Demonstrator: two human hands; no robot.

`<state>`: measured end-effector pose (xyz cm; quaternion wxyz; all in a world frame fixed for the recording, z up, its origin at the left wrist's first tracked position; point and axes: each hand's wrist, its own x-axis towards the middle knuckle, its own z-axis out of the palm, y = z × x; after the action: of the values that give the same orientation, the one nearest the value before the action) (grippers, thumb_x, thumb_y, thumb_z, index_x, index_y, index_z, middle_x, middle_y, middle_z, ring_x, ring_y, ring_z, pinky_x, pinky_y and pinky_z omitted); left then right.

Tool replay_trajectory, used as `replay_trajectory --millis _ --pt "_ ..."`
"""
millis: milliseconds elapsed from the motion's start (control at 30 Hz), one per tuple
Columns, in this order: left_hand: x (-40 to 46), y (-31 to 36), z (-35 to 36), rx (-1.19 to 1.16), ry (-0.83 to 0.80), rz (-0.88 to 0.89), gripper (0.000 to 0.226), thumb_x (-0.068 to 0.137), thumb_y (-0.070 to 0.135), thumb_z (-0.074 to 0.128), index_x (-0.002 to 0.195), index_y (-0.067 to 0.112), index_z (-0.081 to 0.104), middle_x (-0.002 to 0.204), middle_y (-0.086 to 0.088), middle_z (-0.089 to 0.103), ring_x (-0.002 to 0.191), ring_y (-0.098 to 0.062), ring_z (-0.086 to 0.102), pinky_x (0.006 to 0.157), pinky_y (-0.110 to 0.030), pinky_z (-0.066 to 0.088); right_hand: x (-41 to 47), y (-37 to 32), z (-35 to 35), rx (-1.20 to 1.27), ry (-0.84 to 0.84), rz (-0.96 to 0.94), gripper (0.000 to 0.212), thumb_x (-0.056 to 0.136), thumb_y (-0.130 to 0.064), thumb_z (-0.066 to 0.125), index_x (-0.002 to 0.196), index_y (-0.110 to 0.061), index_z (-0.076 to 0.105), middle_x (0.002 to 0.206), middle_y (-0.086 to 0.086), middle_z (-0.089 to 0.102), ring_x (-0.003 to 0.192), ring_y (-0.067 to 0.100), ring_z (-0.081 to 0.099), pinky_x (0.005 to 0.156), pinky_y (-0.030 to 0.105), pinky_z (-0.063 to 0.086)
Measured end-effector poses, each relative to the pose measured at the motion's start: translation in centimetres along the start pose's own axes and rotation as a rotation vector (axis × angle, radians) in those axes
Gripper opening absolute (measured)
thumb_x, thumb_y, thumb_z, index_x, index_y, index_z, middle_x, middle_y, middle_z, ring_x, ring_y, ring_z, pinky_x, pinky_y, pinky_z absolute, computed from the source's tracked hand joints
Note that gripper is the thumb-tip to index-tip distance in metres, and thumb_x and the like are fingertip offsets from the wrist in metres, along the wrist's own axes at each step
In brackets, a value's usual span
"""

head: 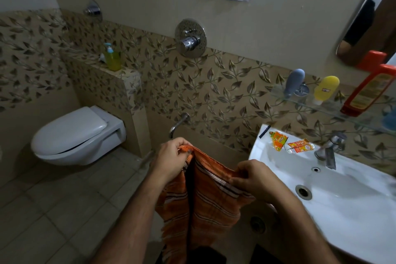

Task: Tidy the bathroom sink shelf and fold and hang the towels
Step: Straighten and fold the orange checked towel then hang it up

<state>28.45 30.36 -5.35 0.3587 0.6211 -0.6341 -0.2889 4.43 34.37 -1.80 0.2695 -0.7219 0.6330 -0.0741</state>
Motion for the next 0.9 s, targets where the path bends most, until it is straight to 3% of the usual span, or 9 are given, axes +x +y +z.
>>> replay_trajectory --millis 67,133,233,400,500,633,700,800,900 --pt "0.3 -0.2 -0.5 0.017 0.016 -0.015 0.009 0.089 0.026 0.066 0.082 0.031 0.067 0.084 0.014 0.069 0.084 -0.006 0.064 0.077 -0.032 0.055 -0.1 0.0 -0.1 -0.052 0.010 -0.020 0.023 0.093 -0.034 0.063 0.072 -0.037 0.055 0.076 -0.016 0.059 0.073 0.002 0.059 0.060 0.014 0.044" --pt "0.6 -0.4 -0.9 0.037 0.038 -0.026 0.008 0.089 0.027 0.066 0.082 0.032 0.067 0.084 0.015 0.069 0.084 -0.007 0.064 0.078 -0.035 0.056 -0.2 0.0 -0.1 -0.070 0.004 -0.050 0.013 0.096 -0.034 0.058 0.084 -0.034 0.063 0.079 -0.016 0.060 0.077 0.003 0.062 0.065 0.015 0.049" --pt "0.9 -0.4 -1.5 0.047 0.050 -0.044 0.008 0.090 0.027 0.065 0.083 0.032 0.067 0.084 0.015 0.068 0.082 -0.006 0.064 0.078 -0.037 0.056 -0.2 0.0 0.1 -0.077 0.011 -0.086 0.018 0.100 -0.033 0.050 0.102 -0.026 0.068 0.084 -0.015 0.060 0.081 0.004 0.061 0.070 0.017 0.050" --pt "1.6 -1.1 -1.6 0.066 0.021 -0.096 0.005 0.090 0.028 0.065 0.086 0.029 0.068 0.084 0.010 0.069 0.079 -0.010 0.066 0.075 -0.039 0.058 -0.4 0.2 0.0 -0.028 0.117 -0.133 0.021 0.100 -0.036 0.049 0.079 -0.035 0.051 0.076 -0.015 0.057 0.073 0.004 0.056 0.060 0.018 0.042" --pt "1.9 -1.5 -0.8 0.033 -0.012 -0.154 0.008 0.090 0.026 0.066 0.082 0.024 0.067 0.080 0.005 0.071 0.075 -0.017 0.069 0.073 -0.039 0.059 -0.5 -0.2 -0.2 0.093 0.133 -0.174 0.026 0.094 -0.046 0.057 0.087 -0.022 0.063 0.080 -0.002 0.067 0.074 0.012 0.063 0.065 0.035 0.053" --pt "1.5 -3.0 1.9 0.027 -0.066 -0.202 0.012 0.087 0.019 0.065 0.075 0.023 0.064 0.080 -0.002 0.072 0.079 -0.026 0.069 0.075 -0.040 0.057 0.0 -1.0 0.3 0.171 0.214 -0.162 0.029 0.093 -0.038 0.059 0.078 -0.013 0.063 0.071 0.006 0.065 0.068 0.020 0.061 0.066 0.048 0.050" --pt "0.8 -3.8 2.9 -0.056 -0.100 -0.247 0.010 0.087 0.016 0.063 0.087 0.025 0.067 0.089 -0.004 0.074 0.082 -0.025 0.070 0.077 -0.042 0.058 0.4 -1.2 0.6 0.213 0.225 -0.126 0.027 0.095 -0.036 0.057 0.077 -0.017 0.064 0.071 0.004 0.065 0.069 0.019 0.061 0.066 0.047 0.051" --pt "-0.6 -4.0 3.3 -0.220 -0.151 -0.196 0.044 0.091 0.013 0.062 0.133 0.025 0.054 0.116 -0.007 0.066 0.087 -0.024 0.071 0.073 -0.033 0.056 0.8 -1.3 0.6 0.224 0.229 -0.090 0.024 0.097 -0.034 0.055 0.078 -0.022 0.064 0.071 -0.003 0.064 0.069 0.014 0.061 0.064 0.041 0.052" --pt "-2.2 -3.0 3.5 -0.460 -0.224 -0.109 0.056 0.094 0.007 0.060 0.142 0.029 0.044 0.120 0.001 0.064 0.081 -0.010 0.072 0.069 -0.019 0.054 0.9 -1.2 0.4 0.150 0.212 -0.101 0.026 0.097 -0.032 0.055 0.074 -0.021 0.059 0.066 -0.003 0.057 0.063 0.012 0.054 0.057 0.034 0.042"
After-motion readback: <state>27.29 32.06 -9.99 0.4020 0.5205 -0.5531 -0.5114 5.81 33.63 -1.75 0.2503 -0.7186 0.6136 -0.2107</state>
